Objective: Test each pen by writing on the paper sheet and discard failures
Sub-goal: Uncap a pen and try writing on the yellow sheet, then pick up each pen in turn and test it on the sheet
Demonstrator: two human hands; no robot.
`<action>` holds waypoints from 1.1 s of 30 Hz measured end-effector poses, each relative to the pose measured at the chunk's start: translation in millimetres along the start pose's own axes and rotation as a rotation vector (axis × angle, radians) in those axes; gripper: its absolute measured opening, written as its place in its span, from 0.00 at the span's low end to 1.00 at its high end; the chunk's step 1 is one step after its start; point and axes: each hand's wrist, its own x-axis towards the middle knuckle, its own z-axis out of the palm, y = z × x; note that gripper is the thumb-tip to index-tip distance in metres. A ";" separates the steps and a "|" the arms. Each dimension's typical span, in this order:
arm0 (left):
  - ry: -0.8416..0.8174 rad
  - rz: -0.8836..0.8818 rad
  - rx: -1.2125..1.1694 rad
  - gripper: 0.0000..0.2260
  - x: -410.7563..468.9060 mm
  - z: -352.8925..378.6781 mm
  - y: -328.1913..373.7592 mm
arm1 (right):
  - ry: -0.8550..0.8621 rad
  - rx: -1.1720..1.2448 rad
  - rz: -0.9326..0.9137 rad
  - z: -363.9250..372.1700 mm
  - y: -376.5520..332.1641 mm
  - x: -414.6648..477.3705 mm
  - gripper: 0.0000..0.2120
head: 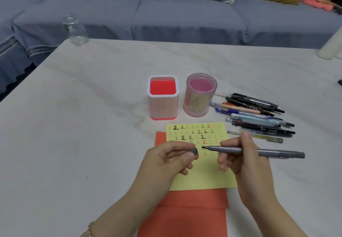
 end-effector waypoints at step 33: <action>-0.324 0.283 0.840 0.06 27.6 28.9 -20.8 | -0.453 -0.539 0.013 -38.0 -1.0 24.1 0.08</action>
